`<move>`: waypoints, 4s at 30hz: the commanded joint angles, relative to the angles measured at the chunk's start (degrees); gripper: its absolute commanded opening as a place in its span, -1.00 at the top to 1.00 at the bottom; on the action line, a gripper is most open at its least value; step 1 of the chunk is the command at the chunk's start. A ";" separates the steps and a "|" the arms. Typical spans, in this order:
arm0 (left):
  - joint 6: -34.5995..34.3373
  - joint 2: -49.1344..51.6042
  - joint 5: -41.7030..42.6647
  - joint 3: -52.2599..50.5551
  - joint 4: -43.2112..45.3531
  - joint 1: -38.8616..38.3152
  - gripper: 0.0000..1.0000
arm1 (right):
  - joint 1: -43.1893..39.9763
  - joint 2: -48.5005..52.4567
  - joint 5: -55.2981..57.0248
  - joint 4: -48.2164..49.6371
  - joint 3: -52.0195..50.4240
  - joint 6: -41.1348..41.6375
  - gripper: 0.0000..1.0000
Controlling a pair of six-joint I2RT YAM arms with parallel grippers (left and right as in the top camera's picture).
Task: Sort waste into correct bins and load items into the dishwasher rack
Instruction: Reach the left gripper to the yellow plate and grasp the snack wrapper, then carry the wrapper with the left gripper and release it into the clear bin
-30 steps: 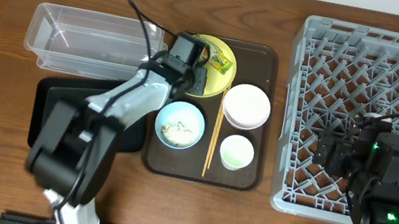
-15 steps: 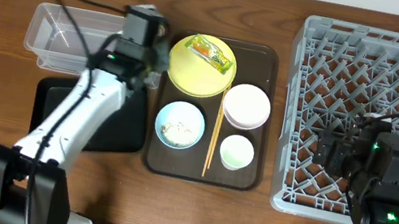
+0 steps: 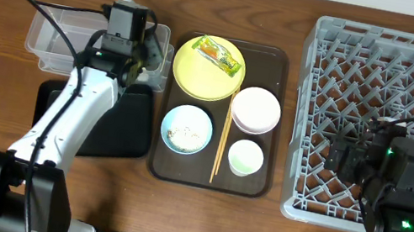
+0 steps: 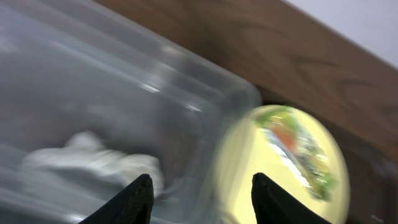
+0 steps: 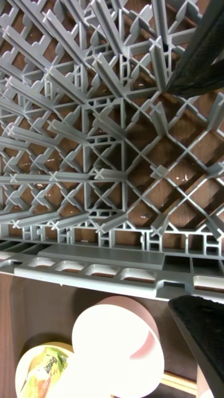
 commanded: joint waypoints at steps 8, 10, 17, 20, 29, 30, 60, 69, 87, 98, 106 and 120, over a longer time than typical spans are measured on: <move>3.17 1.55 6.58 5.51 2.25 -7.63 -0.08 | -0.48 0.07 0.00 0.02 1.33 0.50 -0.99; 3.17 2.84 6.60 8.13 2.19 -8.52 -0.07 | -0.48 0.07 0.00 0.04 1.33 0.50 -0.99; 3.15 12.57 6.64 15.98 -0.11 -10.69 -0.08 | -0.48 0.07 -0.02 0.04 1.33 0.50 -0.99; 3.13 17.05 6.64 17.00 0.42 -11.41 -0.18 | -0.48 0.07 -0.02 0.04 1.33 0.50 -0.98; -2.56 27.04 6.62 17.00 1.97 -13.05 -0.26 | -0.48 0.76 -0.02 0.02 1.33 0.52 -0.98; -3.45 27.93 6.64 17.00 2.34 -13.09 -0.26 | -0.48 0.94 -0.04 -0.02 1.33 0.52 -0.99; -7.58 32.65 6.58 16.81 5.51 -13.35 0.43 | -0.48 1.66 -0.02 -0.02 1.33 0.52 -0.99; -8.48 32.65 6.03 16.57 5.49 -13.35 0.34 | -0.48 1.66 -0.04 -0.02 1.33 0.52 -0.99; -9.97 32.70 5.05 15.45 6.38 -13.79 0.29 | -0.46 1.66 -0.04 -0.09 1.33 0.52 -0.98; -9.92 32.68 5.07 15.45 4.92 -14.03 0.88 | -0.48 1.66 -0.04 -0.26 1.33 0.52 -0.98; -5.75 29.07 5.07 15.45 -0.87 -12.68 0.88 | -0.48 1.66 -0.04 -0.28 1.33 0.52 -0.99; 1.29 7.15 0.33 15.45 -15.37 -5.07 0.88 | -0.48 1.66 -0.02 -0.44 1.33 0.50 -0.99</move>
